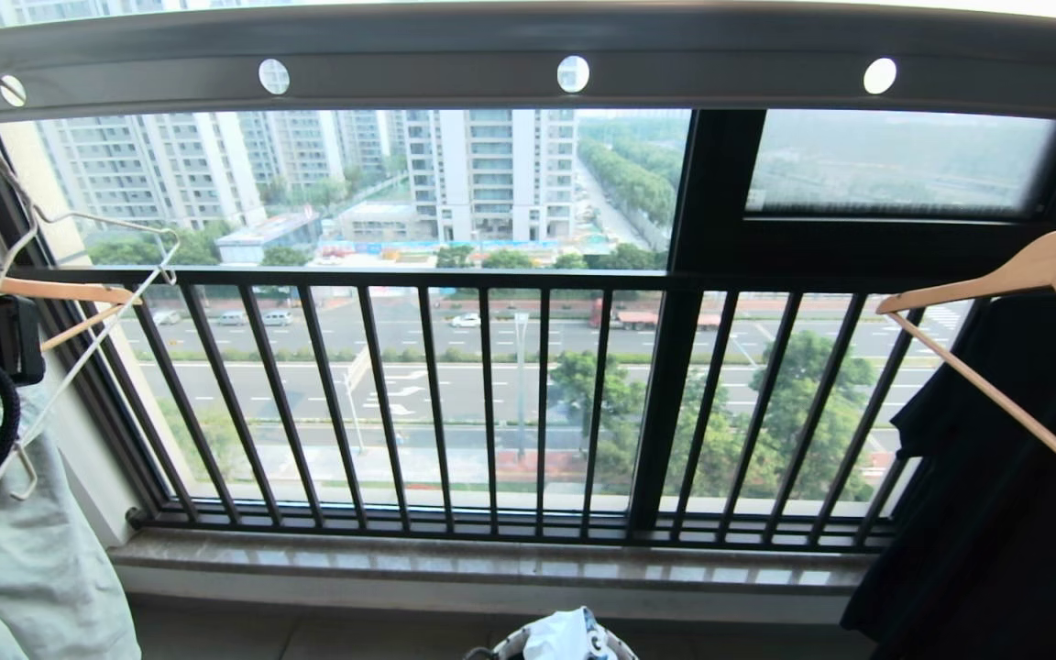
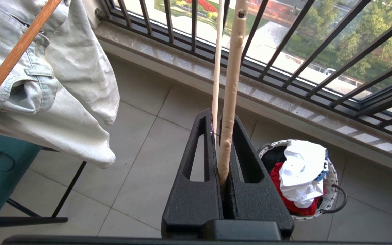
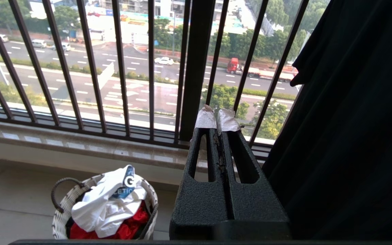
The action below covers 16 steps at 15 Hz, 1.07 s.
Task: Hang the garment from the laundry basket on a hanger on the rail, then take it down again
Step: Pick up the clothes rack on the clothesline
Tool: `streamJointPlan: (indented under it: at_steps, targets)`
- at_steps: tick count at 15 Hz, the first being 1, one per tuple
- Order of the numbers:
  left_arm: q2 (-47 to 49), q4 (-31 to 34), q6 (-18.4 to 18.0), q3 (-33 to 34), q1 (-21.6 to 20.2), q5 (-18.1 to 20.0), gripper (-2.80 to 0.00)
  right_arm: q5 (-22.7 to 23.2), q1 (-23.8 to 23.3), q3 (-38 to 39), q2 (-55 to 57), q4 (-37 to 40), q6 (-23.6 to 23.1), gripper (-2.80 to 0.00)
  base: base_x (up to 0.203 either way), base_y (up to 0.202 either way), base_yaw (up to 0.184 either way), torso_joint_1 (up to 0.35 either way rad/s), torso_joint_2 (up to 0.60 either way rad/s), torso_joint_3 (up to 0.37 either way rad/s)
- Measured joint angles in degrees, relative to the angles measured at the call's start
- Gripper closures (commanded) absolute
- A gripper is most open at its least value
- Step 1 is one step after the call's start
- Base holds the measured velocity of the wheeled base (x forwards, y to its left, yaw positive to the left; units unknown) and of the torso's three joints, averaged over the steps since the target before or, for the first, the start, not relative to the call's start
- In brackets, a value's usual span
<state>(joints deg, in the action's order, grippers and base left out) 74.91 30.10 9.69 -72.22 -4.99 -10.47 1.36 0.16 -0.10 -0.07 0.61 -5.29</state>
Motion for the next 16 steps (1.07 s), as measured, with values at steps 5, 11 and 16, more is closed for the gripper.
streamJointPlan:
  at_steps: [5, 11, 16]
  targets:
    - [-1.3, 0.1, -0.3, 0.1, 0.0, 0.0, 0.0, 0.0, 0.0, 0.0, 0.0, 0.0, 0.0, 0.0, 0.0, 0.0, 0.0, 0.0, 0.0, 0.0]
    - [-3.0, 0.1, -0.7, 0.0, 0.0, -0.1, 0.0, 0.0, 0.0, 0.0, 0.0, 0.0, 0.0, 0.0, 0.0, 0.0, 0.0, 0.0, 0.0, 0.0]
    - [-6.1, 0.5, -0.9, 0.5, 0.1, 0.0, 0.0, 0.0, 0.0, 0.0, 0.0, 0.0, 0.0, 0.0, 0.0, 0.0, 0.0, 0.0, 0.0, 0.0]
